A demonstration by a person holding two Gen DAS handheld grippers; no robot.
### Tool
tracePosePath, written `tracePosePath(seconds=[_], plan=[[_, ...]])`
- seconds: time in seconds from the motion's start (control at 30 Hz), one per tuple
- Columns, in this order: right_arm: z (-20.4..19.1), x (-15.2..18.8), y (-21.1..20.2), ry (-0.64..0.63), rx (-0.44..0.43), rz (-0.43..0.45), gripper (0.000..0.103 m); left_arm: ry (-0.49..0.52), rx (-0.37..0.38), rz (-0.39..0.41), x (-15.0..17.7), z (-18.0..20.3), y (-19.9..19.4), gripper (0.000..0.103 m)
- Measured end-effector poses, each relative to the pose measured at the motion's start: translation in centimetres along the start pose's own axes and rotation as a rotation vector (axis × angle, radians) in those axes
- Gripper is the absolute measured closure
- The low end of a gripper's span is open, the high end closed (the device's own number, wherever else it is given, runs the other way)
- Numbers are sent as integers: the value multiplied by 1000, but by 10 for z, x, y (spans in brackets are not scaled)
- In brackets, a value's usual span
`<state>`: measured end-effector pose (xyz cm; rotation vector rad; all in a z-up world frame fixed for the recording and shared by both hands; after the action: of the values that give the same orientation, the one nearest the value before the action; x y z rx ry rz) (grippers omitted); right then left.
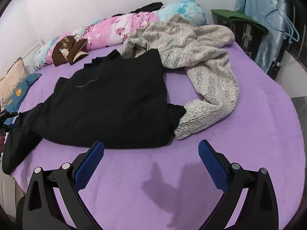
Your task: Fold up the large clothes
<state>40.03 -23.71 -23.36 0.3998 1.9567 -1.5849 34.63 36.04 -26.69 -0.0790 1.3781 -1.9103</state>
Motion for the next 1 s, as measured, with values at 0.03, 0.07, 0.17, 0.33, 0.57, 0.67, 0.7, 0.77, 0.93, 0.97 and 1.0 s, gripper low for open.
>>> tracePosePath(seconds=[0.03,0.07,0.17,0.33,0.57,0.67,0.7,0.77,0.93,0.97,1.0], plan=[[0,-1,6,2,-3,-5,7,6,0,-3,-2,1,4,7],[0,-1,9,2,-5,-7,7,14,1,-6,-4,2,7,7],[0,-4,22,2,-5,-18,7,26,-3,-13,-9,3,16,7],[2,-8,34,4,-8,-26,7,28,-3,-22,-14,4,26,7],[5,-9,42,10,-9,-29,7,53,0,-39,-14,10,35,7],[7,-9,46,20,-17,-31,7,55,9,-47,-16,11,39,7],[7,-9,48,22,-20,-34,7,56,8,-52,-17,11,41,7],[7,-10,53,15,-23,-41,7,61,13,-60,-19,12,45,7],[6,-29,63,-13,-34,-40,7,87,35,-79,-35,21,57,7],[5,-37,66,-16,-39,-35,7,104,11,-78,-39,22,60,7],[6,-45,69,-16,-44,-32,6,120,0,-75,-42,24,62,7]])
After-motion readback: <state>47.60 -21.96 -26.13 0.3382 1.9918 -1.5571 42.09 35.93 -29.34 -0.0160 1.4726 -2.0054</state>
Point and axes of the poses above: each gripper's, at about its wrist camera, not at the fingertips, and y roughly the way its jaws point, z to its right, x to its underside, the point moved 8 cm from there along y, roughly the way its jaws point
